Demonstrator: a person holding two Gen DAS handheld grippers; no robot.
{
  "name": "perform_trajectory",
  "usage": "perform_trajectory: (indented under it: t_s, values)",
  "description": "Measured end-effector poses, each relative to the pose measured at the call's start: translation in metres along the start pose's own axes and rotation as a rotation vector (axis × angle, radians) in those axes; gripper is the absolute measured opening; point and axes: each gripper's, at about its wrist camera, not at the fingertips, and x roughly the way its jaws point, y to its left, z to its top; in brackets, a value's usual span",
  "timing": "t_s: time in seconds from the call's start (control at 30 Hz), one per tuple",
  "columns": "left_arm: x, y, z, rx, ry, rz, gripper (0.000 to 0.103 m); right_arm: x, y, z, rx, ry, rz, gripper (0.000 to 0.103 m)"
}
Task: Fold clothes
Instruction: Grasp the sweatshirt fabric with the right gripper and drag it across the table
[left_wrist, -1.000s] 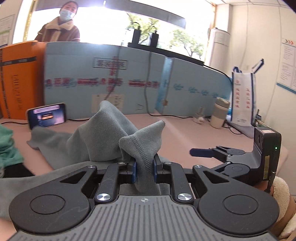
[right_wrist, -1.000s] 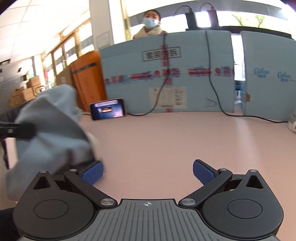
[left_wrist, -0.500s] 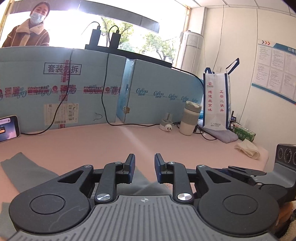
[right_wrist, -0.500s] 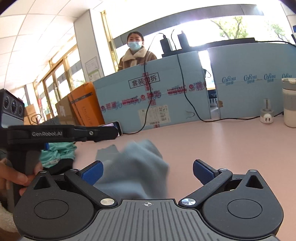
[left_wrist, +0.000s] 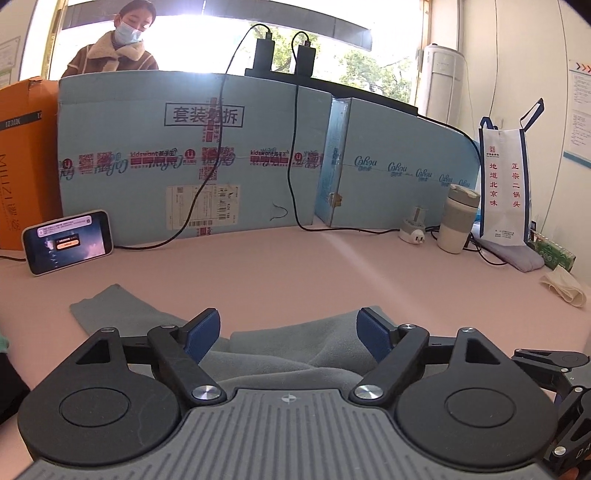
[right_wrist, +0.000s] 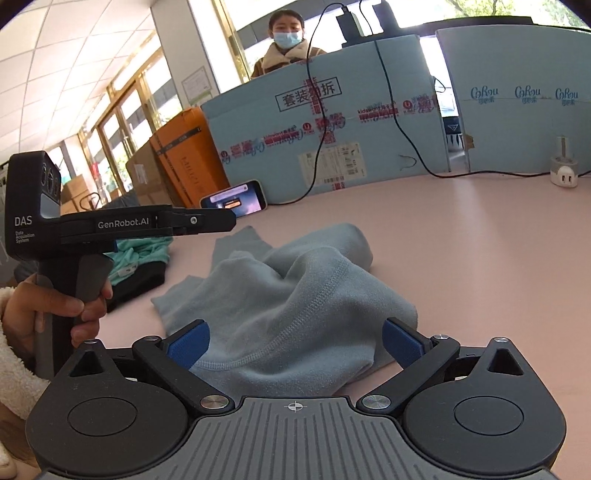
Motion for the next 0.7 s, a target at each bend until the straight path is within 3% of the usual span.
perform_trajectory:
  t_s: [0.07, 0.13, 0.2, 0.23, 0.4, 0.7]
  values:
    - [0.013, -0.001, 0.003, 0.011, 0.014, -0.032, 0.08, 0.002, -0.005, 0.004, 0.008, -0.027, 0.011, 0.09]
    - [0.027, -0.002, 0.005, 0.022, 0.035, -0.06, 0.08, 0.009, -0.013, 0.009, 0.028, -0.032, 0.014, 0.067]
    - [0.04, 0.001, 0.007, 0.023, 0.056, -0.086, 0.081, 0.019, -0.021, 0.012, 0.052, -0.007, 0.011, 0.051]
    - [0.047, 0.003, 0.008, 0.016, 0.068, -0.098, 0.081, 0.025, -0.025, 0.012, 0.057, 0.016, 0.006, 0.048]
    - [0.076, 0.02, 0.012, -0.035, 0.168, -0.132, 0.081, 0.042, -0.036, 0.014, 0.055, 0.11, 0.011, 0.043]
    - [0.092, 0.048, 0.024, -0.18, 0.417, 0.011, 0.081, 0.058, -0.038, 0.042, 0.134, 0.349, -0.032, 0.039]
